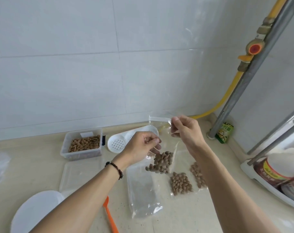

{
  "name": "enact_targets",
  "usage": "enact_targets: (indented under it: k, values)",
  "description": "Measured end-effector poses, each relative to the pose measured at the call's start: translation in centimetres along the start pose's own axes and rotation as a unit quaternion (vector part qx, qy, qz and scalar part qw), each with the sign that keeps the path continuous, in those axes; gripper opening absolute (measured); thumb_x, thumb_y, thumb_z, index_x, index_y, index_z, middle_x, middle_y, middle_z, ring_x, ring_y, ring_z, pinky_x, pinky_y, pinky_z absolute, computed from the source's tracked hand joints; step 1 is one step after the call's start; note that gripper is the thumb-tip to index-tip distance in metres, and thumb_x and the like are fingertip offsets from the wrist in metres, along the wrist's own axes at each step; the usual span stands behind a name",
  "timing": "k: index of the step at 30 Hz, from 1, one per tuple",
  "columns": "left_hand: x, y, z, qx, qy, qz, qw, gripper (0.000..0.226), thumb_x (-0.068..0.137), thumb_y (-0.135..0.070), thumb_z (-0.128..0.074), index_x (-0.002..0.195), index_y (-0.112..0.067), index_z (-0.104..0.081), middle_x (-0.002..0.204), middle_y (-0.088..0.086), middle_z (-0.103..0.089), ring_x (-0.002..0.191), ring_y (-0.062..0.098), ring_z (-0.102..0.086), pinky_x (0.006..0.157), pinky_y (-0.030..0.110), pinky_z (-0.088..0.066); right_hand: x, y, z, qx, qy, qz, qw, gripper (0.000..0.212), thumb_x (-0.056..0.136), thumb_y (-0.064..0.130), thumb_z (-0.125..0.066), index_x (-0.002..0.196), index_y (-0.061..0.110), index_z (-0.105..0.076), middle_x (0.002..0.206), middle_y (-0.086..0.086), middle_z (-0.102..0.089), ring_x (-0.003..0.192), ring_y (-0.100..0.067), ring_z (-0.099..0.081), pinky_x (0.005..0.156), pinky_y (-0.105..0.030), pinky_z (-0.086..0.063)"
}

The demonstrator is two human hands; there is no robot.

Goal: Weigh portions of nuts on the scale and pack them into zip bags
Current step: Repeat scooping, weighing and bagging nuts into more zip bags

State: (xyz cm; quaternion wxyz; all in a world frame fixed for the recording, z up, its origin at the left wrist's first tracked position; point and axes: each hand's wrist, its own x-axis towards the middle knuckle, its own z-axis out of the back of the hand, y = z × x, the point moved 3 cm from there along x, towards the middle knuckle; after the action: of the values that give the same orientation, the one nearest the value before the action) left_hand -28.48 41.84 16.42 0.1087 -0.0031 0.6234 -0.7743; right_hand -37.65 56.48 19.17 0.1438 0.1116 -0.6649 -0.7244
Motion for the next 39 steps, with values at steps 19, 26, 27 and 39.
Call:
enact_targets:
  k: [19,26,27,39]
  values:
    - [6.7,10.4,-18.1,0.086,0.062,0.156,0.982,0.085,0.086,-0.026,-0.071,0.153,-0.023,-0.019,0.12,-0.004,-0.057,0.104,0.018,-0.062,0.094,0.036,-0.052,-4.7,-18.1,16.1,-0.196,-0.068,-0.235,0.95,0.01,0.09,0.021,-0.07,0.088,0.012,-0.066,0.067,-0.011,-0.067,0.055,-0.02,-0.058,0.06,-0.039,-0.052]
    - [6.1,12.8,-20.9,0.479,0.092,-0.026,0.873,0.069,0.088,-0.053,-0.06,0.146,-0.026,-0.036,0.156,0.008,-0.023,0.143,0.029,-0.02,0.114,0.045,-0.022,-6.3,-21.7,17.4,-0.466,-0.054,-0.194,0.861,0.049,0.091,0.024,-0.064,0.138,0.013,-0.05,0.13,-0.01,-0.056,0.12,-0.029,-0.049,0.093,-0.039,-0.046]
    - [6.2,13.3,-21.1,0.493,0.118,-0.034,0.861,0.074,0.089,-0.054,-0.058,0.15,-0.025,-0.028,0.161,0.007,-0.011,0.148,0.029,-0.009,0.118,0.049,-0.014,-6.4,-21.7,17.1,-0.478,-0.039,-0.162,0.863,0.053,0.092,0.024,-0.061,0.142,0.015,-0.046,0.14,-0.01,-0.05,0.129,-0.03,-0.043,0.1,-0.044,-0.043]
    - [6.8,13.8,-19.2,0.454,0.156,-0.031,0.877,0.077,0.096,-0.052,-0.048,0.156,-0.022,-0.01,0.164,0.003,-0.001,0.15,0.023,0.004,0.121,0.048,0.0,-6.6,-21.3,15.4,-0.506,0.036,-0.137,0.851,0.056,0.096,0.033,-0.052,0.149,0.02,-0.037,0.157,-0.01,-0.031,0.145,-0.031,-0.024,0.114,-0.049,-0.026]
